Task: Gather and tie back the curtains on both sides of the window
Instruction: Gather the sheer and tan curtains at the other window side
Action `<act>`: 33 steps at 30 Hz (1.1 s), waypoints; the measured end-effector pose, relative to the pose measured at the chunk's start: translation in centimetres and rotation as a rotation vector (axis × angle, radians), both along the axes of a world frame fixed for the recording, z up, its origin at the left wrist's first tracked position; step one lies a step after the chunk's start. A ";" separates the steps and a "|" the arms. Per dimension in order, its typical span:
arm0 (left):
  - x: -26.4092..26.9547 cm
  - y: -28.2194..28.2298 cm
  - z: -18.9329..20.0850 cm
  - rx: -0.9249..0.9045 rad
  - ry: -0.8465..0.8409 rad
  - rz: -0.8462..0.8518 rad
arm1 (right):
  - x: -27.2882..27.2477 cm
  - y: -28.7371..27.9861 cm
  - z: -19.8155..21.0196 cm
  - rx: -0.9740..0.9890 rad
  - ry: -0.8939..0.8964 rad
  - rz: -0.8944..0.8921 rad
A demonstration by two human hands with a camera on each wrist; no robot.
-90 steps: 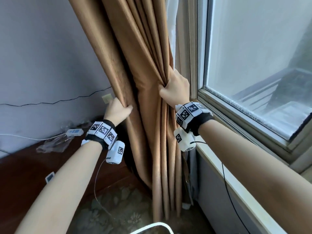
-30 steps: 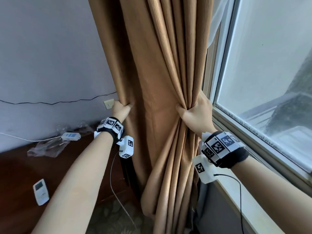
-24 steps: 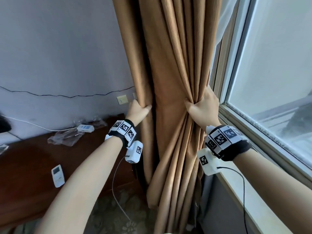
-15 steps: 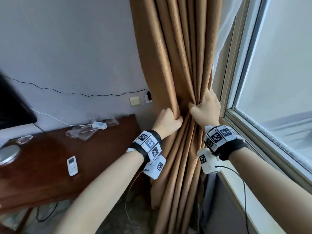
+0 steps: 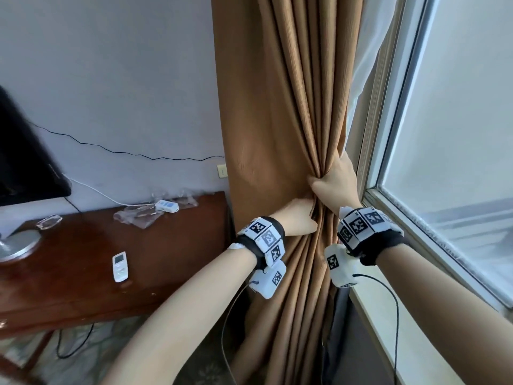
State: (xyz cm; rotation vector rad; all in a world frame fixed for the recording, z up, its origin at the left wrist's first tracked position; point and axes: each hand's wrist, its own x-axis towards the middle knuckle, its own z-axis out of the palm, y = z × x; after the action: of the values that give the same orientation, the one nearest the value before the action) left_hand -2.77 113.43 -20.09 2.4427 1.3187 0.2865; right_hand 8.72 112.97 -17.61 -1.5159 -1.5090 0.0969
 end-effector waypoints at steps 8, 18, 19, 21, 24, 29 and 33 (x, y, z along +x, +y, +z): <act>-8.5 11.6 -0.1 -0.014 -0.467 0.408 | 0.4 0.4 -0.3 0.025 0.011 0.018; -13.9 22.2 -1.1 -0.326 -0.822 0.673 | 0.8 1.5 -1.2 0.098 0.093 0.003; -13.8 22.9 -0.9 -0.343 -0.858 0.637 | 0.8 1.6 -1.2 0.113 0.093 -0.004; -13.2 24.2 -0.7 -0.393 -0.952 0.537 | 0.9 1.9 -1.3 0.133 0.088 -0.013; -12.6 26.2 -1.8 -0.422 -0.982 0.518 | 0.9 2.3 -1.5 0.134 0.100 -0.009; -11.1 25.6 -2.6 -0.234 -0.923 0.641 | 0.7 2.9 -1.8 0.141 0.124 0.007; -9.2 21.7 -2.3 -0.007 -0.764 0.639 | 0.4 3.0 -1.6 0.129 0.122 -0.005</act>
State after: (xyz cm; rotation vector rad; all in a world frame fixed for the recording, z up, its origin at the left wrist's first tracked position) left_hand -11.96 135.08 -22.37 1.5348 1.6209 1.2144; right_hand 9.14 115.98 -19.22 -1.3863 -1.3875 0.0857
